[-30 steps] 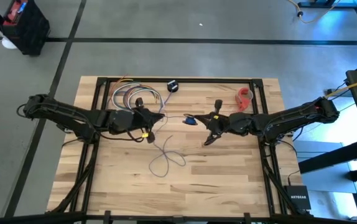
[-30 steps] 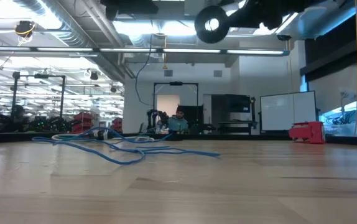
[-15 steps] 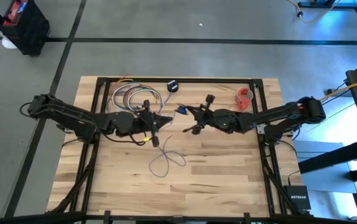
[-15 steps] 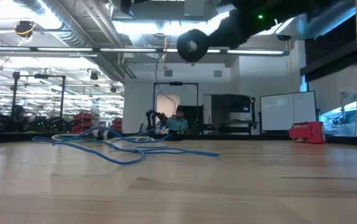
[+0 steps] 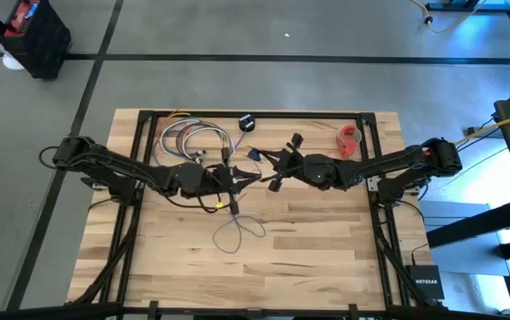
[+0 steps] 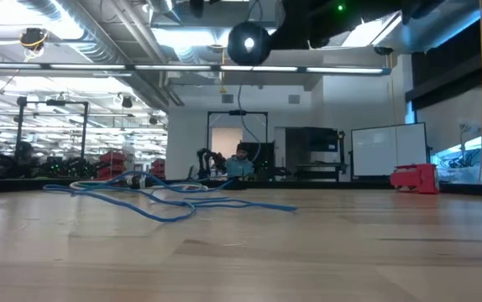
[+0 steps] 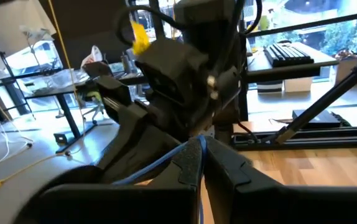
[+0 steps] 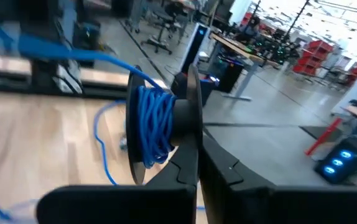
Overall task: Coil cords
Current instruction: Coil the blue wire onto the black spool
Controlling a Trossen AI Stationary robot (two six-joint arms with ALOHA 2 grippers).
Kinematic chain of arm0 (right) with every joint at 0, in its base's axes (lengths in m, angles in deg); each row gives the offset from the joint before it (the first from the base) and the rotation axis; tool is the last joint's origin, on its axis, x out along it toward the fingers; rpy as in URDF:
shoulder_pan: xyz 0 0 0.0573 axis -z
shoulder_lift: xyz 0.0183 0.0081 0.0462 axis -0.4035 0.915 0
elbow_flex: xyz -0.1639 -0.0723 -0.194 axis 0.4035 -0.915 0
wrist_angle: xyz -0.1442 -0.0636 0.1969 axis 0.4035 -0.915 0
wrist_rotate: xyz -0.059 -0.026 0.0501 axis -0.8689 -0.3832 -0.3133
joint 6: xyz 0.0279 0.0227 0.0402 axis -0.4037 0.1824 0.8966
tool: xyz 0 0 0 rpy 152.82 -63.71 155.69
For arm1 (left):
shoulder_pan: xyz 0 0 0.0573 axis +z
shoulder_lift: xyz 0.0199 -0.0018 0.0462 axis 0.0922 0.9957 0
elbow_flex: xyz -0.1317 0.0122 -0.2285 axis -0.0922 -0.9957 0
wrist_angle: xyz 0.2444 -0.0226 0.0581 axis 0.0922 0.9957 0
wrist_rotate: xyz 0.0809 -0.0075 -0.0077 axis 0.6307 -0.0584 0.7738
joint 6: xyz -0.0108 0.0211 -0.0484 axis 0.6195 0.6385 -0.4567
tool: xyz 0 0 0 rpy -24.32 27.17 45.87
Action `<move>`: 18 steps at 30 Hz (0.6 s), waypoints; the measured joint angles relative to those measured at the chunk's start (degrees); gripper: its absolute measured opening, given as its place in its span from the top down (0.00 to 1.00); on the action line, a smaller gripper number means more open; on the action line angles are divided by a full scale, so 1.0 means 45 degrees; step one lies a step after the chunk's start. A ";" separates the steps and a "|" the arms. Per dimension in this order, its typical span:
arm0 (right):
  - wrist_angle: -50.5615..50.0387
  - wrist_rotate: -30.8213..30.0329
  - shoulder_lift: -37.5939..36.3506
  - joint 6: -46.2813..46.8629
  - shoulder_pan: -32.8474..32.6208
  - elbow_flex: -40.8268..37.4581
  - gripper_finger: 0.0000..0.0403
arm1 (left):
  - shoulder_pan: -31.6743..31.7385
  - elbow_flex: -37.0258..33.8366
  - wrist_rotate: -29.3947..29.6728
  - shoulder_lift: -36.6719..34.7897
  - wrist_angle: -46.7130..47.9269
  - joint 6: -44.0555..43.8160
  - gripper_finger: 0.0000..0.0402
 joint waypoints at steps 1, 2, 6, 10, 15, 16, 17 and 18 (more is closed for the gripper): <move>0.0160 0.0160 0.0000 0.0104 0.0005 0.0000 0.99 | 0.0023 0.0059 -0.0023 0.0126 0.0000 0.0012 0.99; 0.0331 0.0263 0.0005 0.0199 0.0006 0.0000 0.99 | 0.0083 0.0121 -0.0033 0.0262 0.0001 0.0015 0.99; 0.0949 0.0594 0.0005 0.0374 0.0006 0.0067 0.99 | 0.0250 0.0354 -0.0049 0.0731 0.0033 0.0019 0.99; 0.1046 0.0909 0.0005 0.0675 0.0006 0.0359 0.99 | 0.0335 0.0528 -0.0024 0.1073 0.0042 0.0019 0.99; 0.1050 0.1025 0.0005 0.0698 0.0001 0.0882 0.99 | 0.0479 0.0623 0.0005 0.1233 0.0096 0.0021 0.98; 0.1037 0.1023 -0.0013 0.0690 0.0001 0.0990 0.99 | 0.0498 0.0623 0.0036 0.1222 0.0117 0.0030 0.98; 0.0992 0.1020 -0.0064 0.0690 0.0001 0.1058 0.99 | 0.0498 0.0628 0.0045 0.1205 0.0150 0.0012 0.98; 0.0926 0.0991 -0.0083 0.0649 0.0001 0.1151 0.99 | 0.0503 0.0628 0.0059 0.1191 0.0198 0.0024 0.98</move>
